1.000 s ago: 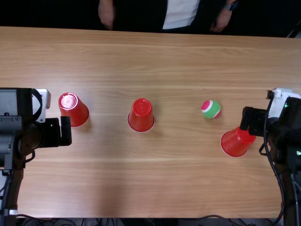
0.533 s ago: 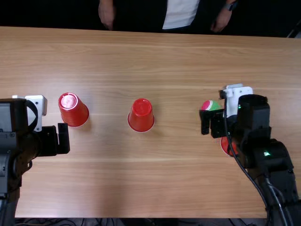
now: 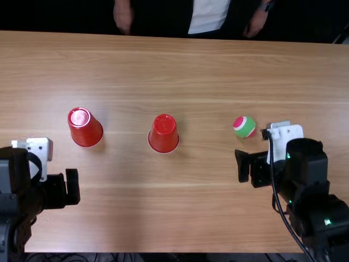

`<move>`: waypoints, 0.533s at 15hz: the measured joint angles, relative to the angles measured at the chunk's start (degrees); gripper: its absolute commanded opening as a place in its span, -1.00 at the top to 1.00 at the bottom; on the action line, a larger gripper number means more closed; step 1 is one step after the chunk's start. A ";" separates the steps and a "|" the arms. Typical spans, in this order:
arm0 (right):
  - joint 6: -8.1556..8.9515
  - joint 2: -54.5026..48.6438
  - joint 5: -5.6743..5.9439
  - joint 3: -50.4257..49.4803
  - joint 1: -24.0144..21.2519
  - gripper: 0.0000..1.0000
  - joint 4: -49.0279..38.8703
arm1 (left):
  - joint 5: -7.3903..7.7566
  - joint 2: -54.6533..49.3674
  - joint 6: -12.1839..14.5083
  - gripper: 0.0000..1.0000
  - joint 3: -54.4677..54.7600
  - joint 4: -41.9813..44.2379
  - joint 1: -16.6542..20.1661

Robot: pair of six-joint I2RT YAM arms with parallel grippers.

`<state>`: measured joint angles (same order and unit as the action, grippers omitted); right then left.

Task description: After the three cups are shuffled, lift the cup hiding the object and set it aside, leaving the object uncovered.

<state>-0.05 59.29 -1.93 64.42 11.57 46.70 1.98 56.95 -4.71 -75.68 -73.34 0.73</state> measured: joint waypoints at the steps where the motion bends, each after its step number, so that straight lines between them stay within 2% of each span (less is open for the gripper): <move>1: 0.02 -3.08 0.20 -1.79 0.00 -1.00 1.22 | 0.02 -1.60 0.00 -1.00 1.20 0.07 0.00; 5: 0.17 -16.13 0.94 -8.92 -1.27 -1.00 5.31 | 0.00 -9.05 0.00 -1.00 10.01 1.07 0.00; 8: 0.11 -28.63 1.51 -15.10 -7.80 -1.00 5.99 | -0.02 -17.75 0.00 -1.00 18.40 5.90 0.00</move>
<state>0.05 30.65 -0.43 49.32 3.77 52.69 1.96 39.20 -4.71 -57.28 -67.44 0.73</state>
